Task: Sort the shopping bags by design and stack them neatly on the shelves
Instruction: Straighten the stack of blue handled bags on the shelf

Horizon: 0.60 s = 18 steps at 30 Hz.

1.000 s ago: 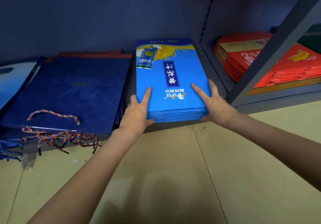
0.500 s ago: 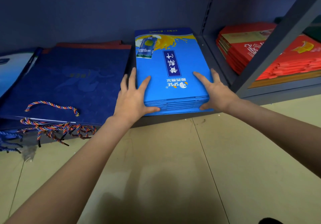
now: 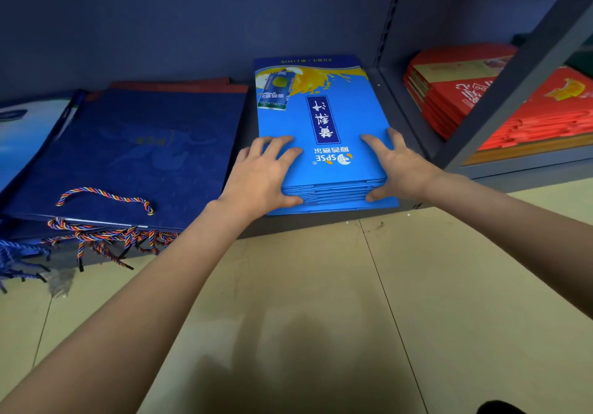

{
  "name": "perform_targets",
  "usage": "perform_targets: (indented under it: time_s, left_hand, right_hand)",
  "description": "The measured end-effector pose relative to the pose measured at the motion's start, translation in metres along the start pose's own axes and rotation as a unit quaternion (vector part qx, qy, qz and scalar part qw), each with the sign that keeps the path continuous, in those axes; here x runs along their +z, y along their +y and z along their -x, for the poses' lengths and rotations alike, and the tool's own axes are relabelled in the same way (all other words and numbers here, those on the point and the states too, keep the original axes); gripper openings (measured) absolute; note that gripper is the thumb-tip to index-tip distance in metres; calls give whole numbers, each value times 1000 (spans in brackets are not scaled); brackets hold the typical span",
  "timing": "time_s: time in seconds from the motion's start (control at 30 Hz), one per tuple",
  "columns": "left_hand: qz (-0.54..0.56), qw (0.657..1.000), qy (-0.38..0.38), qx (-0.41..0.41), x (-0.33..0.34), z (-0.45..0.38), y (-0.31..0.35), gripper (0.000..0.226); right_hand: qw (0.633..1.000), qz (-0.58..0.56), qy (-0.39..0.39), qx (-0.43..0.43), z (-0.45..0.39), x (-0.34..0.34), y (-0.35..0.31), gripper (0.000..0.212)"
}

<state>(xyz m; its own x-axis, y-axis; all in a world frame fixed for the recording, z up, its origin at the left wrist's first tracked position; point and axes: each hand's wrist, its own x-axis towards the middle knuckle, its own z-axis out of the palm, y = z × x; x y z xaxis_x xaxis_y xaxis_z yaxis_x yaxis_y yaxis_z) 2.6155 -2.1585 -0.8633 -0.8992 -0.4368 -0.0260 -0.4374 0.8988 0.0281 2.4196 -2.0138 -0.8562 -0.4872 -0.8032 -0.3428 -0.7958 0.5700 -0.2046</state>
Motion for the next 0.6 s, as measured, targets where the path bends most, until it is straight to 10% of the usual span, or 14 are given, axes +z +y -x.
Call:
perform_targets:
  time_s: [0.27,0.6]
  left_hand:
    - [-66,969,214,108,15,2,2,67]
    - [-37,983,166,74,15,-1,-2,79]
  right_hand:
    - [999,-28,29,-19,3,-10,8,111]
    - [999,-21,28,-17,1,-3,9,109]
